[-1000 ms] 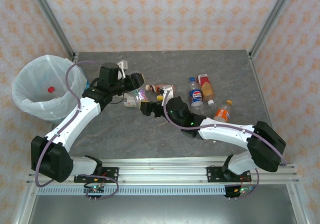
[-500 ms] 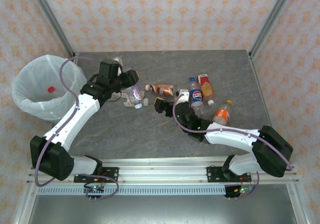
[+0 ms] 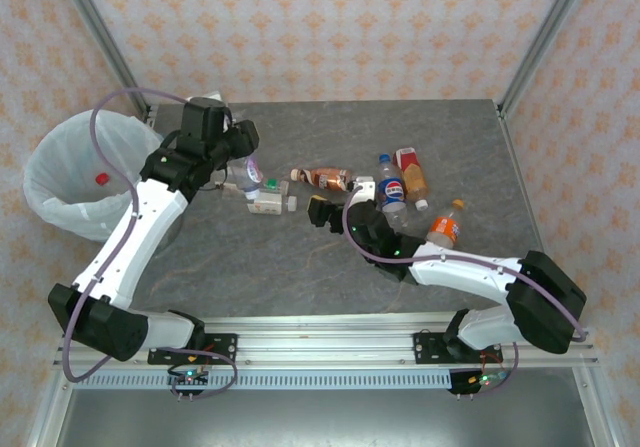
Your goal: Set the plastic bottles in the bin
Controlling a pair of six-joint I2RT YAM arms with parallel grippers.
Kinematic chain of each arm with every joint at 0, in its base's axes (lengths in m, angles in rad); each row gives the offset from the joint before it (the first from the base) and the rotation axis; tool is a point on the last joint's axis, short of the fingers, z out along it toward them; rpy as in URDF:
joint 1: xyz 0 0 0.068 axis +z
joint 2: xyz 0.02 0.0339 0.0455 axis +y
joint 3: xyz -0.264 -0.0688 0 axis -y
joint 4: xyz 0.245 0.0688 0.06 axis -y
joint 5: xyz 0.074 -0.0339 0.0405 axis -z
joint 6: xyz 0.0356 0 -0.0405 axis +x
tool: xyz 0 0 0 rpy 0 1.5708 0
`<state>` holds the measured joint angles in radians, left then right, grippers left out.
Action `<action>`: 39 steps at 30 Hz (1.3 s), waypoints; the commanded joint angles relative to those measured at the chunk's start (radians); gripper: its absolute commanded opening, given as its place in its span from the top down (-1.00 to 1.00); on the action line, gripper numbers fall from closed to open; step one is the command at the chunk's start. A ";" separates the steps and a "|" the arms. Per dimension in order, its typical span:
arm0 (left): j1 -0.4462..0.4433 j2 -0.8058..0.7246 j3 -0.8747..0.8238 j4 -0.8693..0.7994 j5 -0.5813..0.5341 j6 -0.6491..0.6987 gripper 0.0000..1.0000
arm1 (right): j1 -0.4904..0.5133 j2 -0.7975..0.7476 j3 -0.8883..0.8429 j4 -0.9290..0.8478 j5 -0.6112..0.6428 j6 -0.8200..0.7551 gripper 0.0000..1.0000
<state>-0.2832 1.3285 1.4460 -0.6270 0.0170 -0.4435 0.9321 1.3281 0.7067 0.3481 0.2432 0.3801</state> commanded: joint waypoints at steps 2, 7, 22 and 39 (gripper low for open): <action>0.010 -0.037 0.075 -0.047 -0.096 0.077 -0.14 | -0.009 0.001 0.039 -0.003 0.007 -0.026 -0.98; 0.015 -0.058 0.125 -0.049 -0.261 0.146 -0.14 | -0.011 0.012 0.046 -0.005 0.010 -0.024 -0.99; 0.125 -0.149 0.155 0.081 -0.536 0.312 -0.15 | -0.013 0.037 0.069 -0.008 0.008 -0.014 -0.98; 0.412 -0.177 0.074 0.194 -0.667 0.297 -0.17 | -0.013 0.096 0.130 -0.009 -0.019 -0.051 -0.99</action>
<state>0.0948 1.1690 1.5566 -0.4793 -0.5934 -0.1234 0.9253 1.4086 0.8040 0.3397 0.2317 0.3504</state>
